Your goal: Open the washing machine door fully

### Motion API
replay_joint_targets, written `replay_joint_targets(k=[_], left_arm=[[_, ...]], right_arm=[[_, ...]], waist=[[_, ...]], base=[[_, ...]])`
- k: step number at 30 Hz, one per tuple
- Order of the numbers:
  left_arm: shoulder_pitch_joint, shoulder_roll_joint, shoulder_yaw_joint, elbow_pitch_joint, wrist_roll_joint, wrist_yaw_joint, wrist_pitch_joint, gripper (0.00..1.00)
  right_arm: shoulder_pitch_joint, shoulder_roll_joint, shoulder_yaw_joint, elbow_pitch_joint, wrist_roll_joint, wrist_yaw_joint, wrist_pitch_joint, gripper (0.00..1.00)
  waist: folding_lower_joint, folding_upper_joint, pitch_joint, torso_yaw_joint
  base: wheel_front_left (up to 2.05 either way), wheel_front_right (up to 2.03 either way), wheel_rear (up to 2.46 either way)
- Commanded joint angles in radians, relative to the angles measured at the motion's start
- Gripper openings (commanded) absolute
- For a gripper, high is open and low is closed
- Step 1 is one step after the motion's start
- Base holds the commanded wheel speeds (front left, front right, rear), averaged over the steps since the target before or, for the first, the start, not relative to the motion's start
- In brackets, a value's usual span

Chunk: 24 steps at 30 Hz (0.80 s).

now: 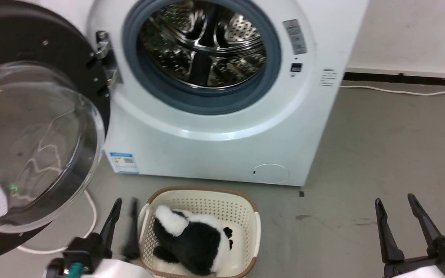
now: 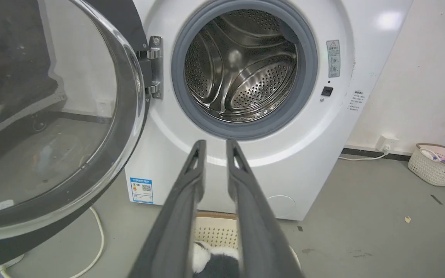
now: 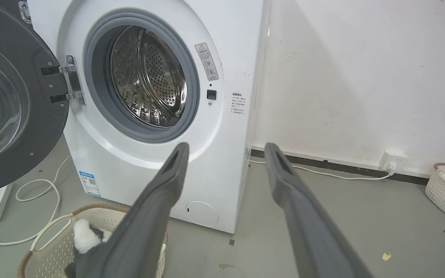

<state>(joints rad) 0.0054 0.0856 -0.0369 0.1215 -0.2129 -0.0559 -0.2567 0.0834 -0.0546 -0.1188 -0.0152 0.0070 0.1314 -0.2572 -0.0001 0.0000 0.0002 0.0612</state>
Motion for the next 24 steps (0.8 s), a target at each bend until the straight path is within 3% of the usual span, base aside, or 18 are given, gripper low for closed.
replay_joint_targets(k=[1,24], left_arm=[[0.016,-0.003,-0.007,0.003,0.009,0.001,-0.005,1.0],[0.05,-0.034,-0.076,0.034,0.085,0.04,-0.005,1.0]], right_arm=[[0.013,0.004,0.001,0.0,0.005,-0.001,-0.004,1.0],[0.036,0.004,0.011,0.049,0.029,-0.001,-0.005,1.0]], waist=[[0.0001,0.0,-0.008,-0.016],[0.0001,0.0,-0.018,-0.046]], base=[[0.0,0.0,0.0],[0.0,0.0,0.0]])
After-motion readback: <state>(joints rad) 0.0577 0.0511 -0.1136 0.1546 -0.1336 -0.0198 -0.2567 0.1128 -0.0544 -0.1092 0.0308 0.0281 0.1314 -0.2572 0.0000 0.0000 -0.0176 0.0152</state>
